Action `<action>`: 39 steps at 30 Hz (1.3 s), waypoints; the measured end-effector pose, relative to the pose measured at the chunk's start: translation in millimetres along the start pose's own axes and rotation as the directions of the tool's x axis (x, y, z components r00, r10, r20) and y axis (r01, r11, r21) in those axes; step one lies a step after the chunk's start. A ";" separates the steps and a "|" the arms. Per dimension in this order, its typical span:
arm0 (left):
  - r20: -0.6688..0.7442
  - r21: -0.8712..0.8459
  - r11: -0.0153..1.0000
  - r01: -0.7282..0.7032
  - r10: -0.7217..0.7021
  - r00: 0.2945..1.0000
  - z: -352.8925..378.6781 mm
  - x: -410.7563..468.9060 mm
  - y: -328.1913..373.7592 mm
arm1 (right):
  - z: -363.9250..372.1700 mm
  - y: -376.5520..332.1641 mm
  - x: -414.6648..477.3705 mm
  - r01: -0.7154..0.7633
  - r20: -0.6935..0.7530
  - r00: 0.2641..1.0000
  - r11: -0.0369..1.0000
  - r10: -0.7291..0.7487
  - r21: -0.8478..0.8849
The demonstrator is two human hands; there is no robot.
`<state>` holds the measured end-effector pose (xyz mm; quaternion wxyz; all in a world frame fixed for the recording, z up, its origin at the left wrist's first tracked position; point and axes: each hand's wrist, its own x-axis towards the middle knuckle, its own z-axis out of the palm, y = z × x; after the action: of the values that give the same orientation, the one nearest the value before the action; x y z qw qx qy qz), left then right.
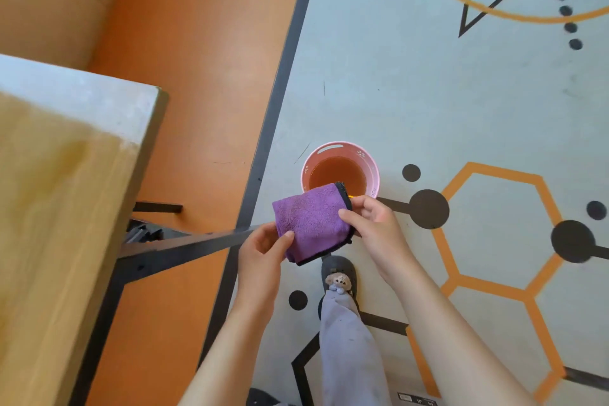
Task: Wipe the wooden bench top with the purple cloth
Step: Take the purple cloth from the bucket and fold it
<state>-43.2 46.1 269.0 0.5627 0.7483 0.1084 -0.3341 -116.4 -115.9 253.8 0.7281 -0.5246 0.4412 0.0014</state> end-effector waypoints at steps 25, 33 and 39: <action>-0.072 0.512 0.803 -0.307 0.395 0.916 -251.5 -321.0 121.8 | 170.3 -126.9 -348.3 0.664 0.573 0.744 0.468 -0.343 -0.583; -0.002 0.016 0.993 -0.115 0.115 0.993 -290.5 -345.4 123.0 | 191.9 -150.2 -358.8 0.479 0.601 0.799 0.646 -0.039 -0.594; -0.061 -0.319 0.947 -0.041 0.022 0.998 -286.1 -349.6 119.4 | 212.3 -149.5 -367.0 0.256 0.566 0.818 0.816 0.103 -0.518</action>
<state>-134.1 341.6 619.5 0.6784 0.6581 0.1651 -0.2817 -135.0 148.5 616.9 0.6334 -0.7114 0.1592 0.2596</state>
